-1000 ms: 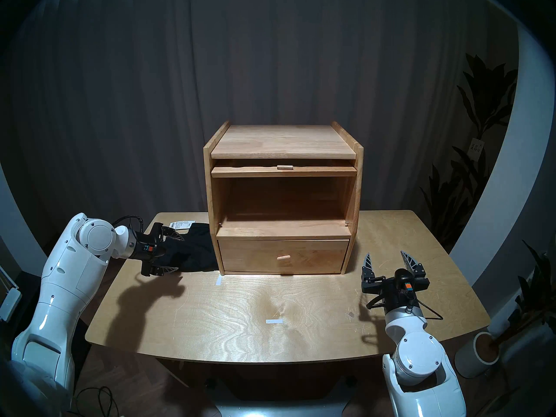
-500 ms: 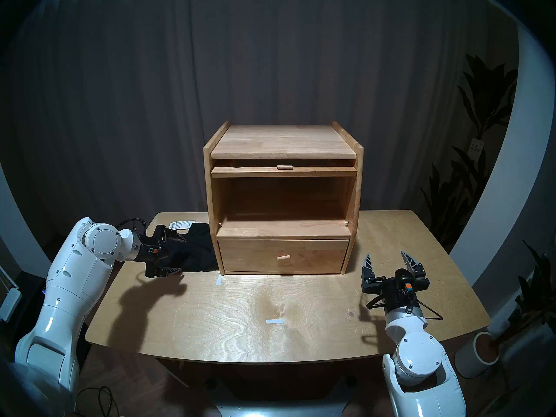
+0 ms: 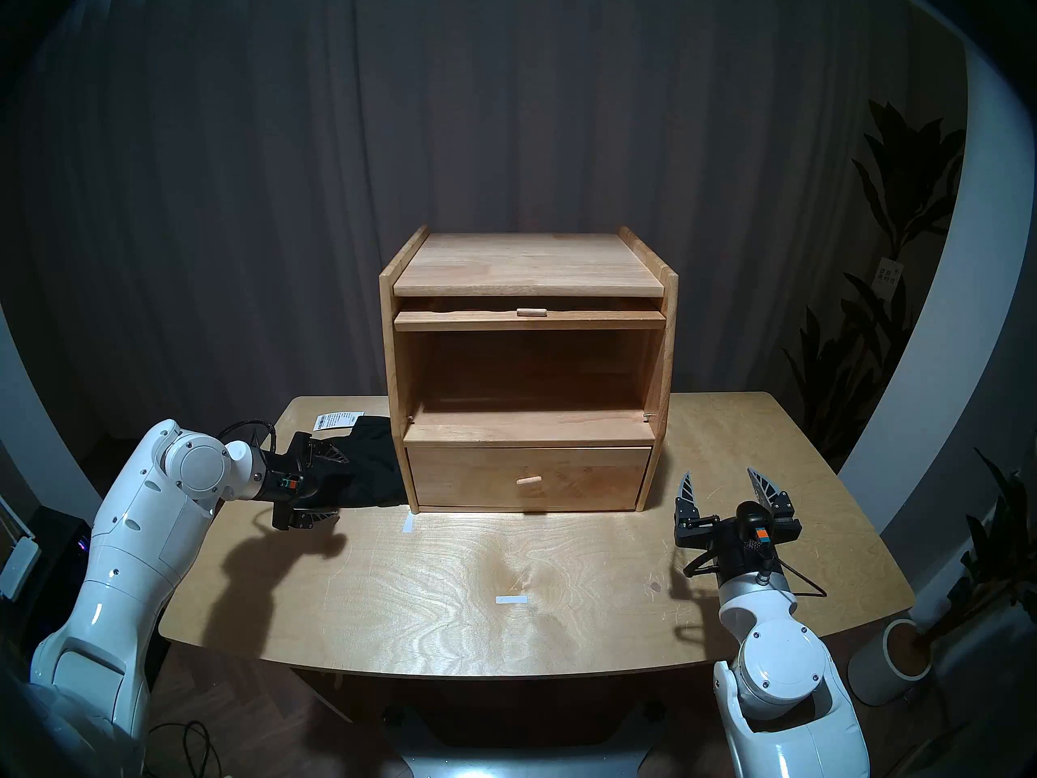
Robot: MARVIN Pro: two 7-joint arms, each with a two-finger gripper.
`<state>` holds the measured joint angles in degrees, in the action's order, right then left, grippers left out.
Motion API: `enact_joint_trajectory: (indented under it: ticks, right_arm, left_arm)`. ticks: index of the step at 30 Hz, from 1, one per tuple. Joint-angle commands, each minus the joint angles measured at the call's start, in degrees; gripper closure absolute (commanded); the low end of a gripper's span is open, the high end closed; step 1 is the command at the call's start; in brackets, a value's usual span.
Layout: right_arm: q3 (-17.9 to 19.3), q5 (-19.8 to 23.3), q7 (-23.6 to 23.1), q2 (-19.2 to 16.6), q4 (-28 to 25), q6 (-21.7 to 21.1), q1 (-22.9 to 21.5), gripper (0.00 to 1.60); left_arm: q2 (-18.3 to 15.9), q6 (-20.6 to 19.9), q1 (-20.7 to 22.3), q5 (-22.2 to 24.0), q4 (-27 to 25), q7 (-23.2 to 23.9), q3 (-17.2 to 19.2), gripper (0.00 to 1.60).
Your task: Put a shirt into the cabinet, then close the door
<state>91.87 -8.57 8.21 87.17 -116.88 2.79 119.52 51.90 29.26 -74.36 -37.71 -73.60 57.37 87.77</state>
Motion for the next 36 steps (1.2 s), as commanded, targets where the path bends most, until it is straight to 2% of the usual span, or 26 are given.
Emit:
enact_joint_trajectory:
  ticks: [1,2,5,10,14,16,18,19,20,24,26,28,29,30,31,32,36]
  right_arm:
    - [0.1,-0.1,0.1,0.0,-1.4,0.2,0.0,0.00]
    - [0.1,-0.1,0.1,0.0,-1.4,0.2,0.0,0.00]
    - [0.1,-0.1,0.1,0.0,-1.4,0.2,-0.1,0.00]
    - [0.1,-0.1,0.1,0.0,-1.4,0.2,-0.1,0.00]
    - [0.1,-0.1,0.1,0.0,-1.4,0.2,0.0,0.00]
    - [0.1,-0.1,0.1,0.0,-1.4,0.2,0.0,0.00]
    - [0.1,-0.1,0.1,0.0,-1.4,0.2,0.0,0.00]
    - [0.1,-0.1,0.1,0.0,-1.4,0.2,0.0,0.00]
    - [0.1,-0.1,0.1,0.0,-1.4,0.2,0.0,0.00]
    - [0.1,-0.1,0.1,0.0,-1.4,0.2,0.0,0.00]
    - [0.1,-0.1,0.1,0.0,-1.4,0.2,0.0,0.00]
    - [0.1,-0.1,0.1,0.0,-1.4,0.2,0.0,0.00]
    - [0.1,-0.1,0.1,0.0,-1.4,0.2,0.0,0.00]
    - [0.1,-0.1,0.1,0.0,-1.3,0.2,-0.1,0.00]
    - [0.1,-0.1,0.1,0.0,-1.3,0.2,-0.1,0.00]
    - [0.1,-0.1,0.1,0.0,-1.3,0.2,-0.1,0.00]
    - [0.1,0.0,0.1,0.0,-1.0,0.3,-0.3,0.00]
  left_arm:
    - [2.0,-0.8,2.4,-3.3,1.6,-4.7,-0.5,0.00]
    - [2.4,-0.6,2.5,-5.0,1.9,-6.9,-0.7,0.00]
    - [3.6,-1.1,3.9,-6.3,4.1,-8.9,-1.1,0.00]
    - [3.8,-2.3,4.7,-9.3,3.7,-11.7,-2.0,0.00]
    - [3.5,-3.3,4.8,-10.7,3.4,-11.2,-2.9,0.00]
    - [2.0,-3.9,3.4,-13.0,1.5,-9.3,-4.4,0.00]
    - [1.5,-3.4,2.6,-13.1,0.7,-8.9,-4.6,0.00]
    - [1.6,-4.6,2.1,-11.2,0.0,-5.8,-4.2,0.36]
    - [1.2,-5.3,0.4,-10.1,-1.8,-4.2,-3.8,1.60]
    - [0.5,-6.3,-1.9,-8.0,-3.5,-0.2,-2.9,1.60]
    - [0.4,-6.2,-2.3,-7.4,-3.7,0.3,-2.6,1.60]
    - [0.9,-5.3,-4.8,-3.9,-3.3,-2.4,0.5,1.60]
    - [0.9,-5.3,-4.8,-3.9,-3.3,-2.4,0.5,1.60]
    - [1.8,-4.5,-6.5,-0.6,-3.3,-5.0,3.3,1.60]
    - [2.3,-4.1,-7.5,0.8,-3.7,-6.6,4.6,1.60]
    - [2.3,-4.1,-7.5,0.8,-3.7,-6.6,4.6,1.60]
    - [6.8,-4.7,-8.6,7.7,-3.3,-11.2,9.6,1.60]
